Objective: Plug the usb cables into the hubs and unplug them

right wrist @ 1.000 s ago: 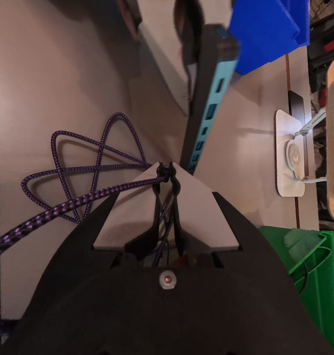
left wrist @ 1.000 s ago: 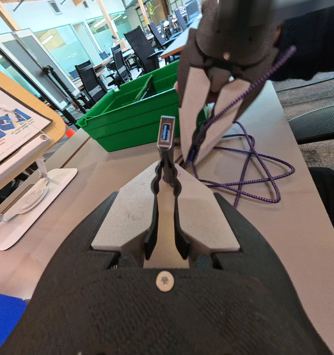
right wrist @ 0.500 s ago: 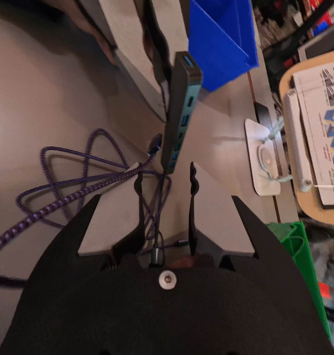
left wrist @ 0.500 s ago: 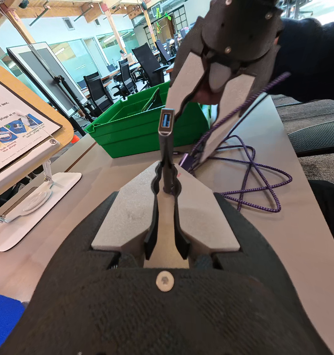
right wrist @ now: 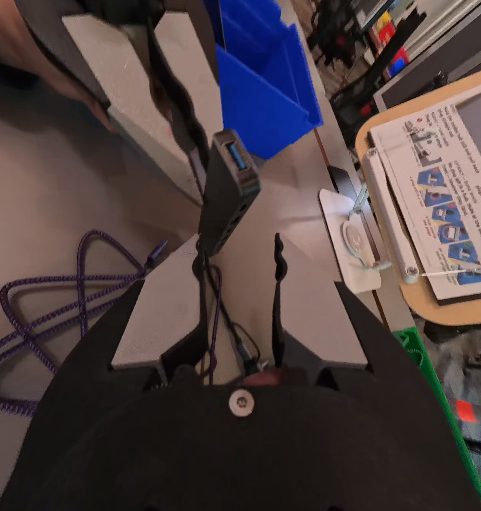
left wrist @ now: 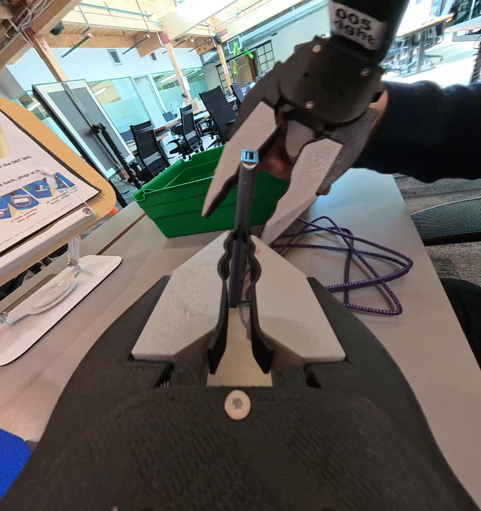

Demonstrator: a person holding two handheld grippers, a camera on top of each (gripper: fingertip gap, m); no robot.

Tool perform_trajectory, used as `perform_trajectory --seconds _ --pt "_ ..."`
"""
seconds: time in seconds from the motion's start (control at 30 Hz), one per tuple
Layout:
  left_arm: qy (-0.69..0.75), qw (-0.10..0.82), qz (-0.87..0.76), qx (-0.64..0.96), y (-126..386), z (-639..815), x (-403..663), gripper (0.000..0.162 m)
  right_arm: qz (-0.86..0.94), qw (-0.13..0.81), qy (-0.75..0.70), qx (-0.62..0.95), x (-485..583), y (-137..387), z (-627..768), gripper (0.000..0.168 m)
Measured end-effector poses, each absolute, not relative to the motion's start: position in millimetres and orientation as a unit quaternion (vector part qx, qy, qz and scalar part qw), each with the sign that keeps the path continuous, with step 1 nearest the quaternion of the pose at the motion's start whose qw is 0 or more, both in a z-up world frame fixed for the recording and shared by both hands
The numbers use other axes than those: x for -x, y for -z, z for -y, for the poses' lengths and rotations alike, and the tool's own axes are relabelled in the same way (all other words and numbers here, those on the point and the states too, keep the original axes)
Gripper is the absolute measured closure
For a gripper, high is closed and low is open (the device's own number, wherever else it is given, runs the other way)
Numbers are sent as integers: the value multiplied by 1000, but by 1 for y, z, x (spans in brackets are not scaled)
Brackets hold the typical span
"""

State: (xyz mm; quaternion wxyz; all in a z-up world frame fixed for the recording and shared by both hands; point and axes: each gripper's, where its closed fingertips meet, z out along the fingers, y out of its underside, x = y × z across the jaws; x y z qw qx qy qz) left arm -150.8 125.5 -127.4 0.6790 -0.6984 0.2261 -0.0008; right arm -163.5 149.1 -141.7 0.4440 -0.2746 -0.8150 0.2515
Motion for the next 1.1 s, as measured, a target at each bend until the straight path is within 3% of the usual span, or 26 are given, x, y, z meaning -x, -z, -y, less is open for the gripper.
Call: perform_trajectory --seconds 0.03,0.07,0.1,0.13,0.37,0.77,0.83,1.03,1.1 --pt "5 678 -229 698 128 -125 149 156 809 449 -271 265 167 138 -145 121" --pt "12 678 -228 699 128 -124 149 156 806 451 -296 244 168 134 -138 128" --pt "18 678 -225 700 129 -124 149 156 810 441 -323 214 164 133 -127 146" --pt "19 681 -228 695 127 -123 148 156 813 434 -338 193 161 132 -120 149" --pt "38 699 -226 678 118 -118 146 156 794 424 -397 183 159 123 -113 147" --pt "38 708 -236 665 114 -116 142 156 782 370 -466 184 156 117 -105 130" --pt "37 708 -234 666 114 -116 142 156 793 362 -460 170 153 119 -102 143" --pt "23 727 -216 651 106 -115 147 156 786 378 -460 166 155 112 -102 148" --pt "-1 739 -198 644 102 -115 154 158 780 391 -453 181 159 108 -109 160"
